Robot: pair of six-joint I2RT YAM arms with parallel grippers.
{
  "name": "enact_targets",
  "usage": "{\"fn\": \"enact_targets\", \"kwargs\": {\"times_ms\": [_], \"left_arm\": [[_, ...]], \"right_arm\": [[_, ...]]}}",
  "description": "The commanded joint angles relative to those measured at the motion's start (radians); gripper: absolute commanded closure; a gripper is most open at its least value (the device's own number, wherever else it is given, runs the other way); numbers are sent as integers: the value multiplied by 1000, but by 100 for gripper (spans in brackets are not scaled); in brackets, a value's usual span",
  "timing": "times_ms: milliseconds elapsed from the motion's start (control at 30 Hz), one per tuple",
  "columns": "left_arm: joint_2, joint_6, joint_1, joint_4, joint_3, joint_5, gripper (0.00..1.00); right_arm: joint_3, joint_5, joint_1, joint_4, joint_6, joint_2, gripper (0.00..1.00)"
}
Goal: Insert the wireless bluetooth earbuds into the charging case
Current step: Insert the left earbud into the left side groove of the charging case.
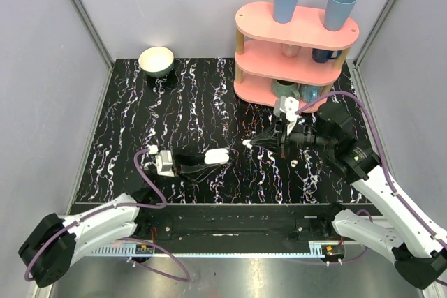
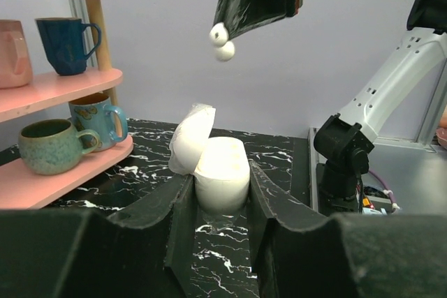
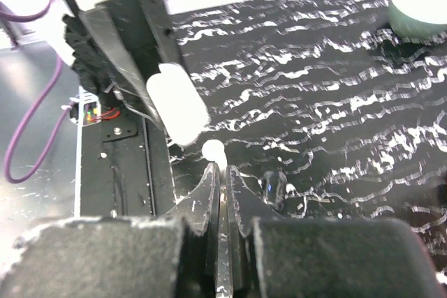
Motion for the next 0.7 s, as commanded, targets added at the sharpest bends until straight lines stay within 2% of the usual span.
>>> {"fn": "enact_targets", "kwargs": {"times_ms": [0,167,367,667], "left_arm": [[34,-28,-3,82,59,47,100],[74,-48,-3,96,79,72,100],[123,-79,-3,132,96,103,100],[180,-116,-3,182,110,168,100]], "right_arm": [[86,-30,71,-17,-76,7,100],[123,9,193,-49,-130,55,100],[152,146,307,-100,-196,115,100],[172,233,388,-111,-263,158,100]]}}
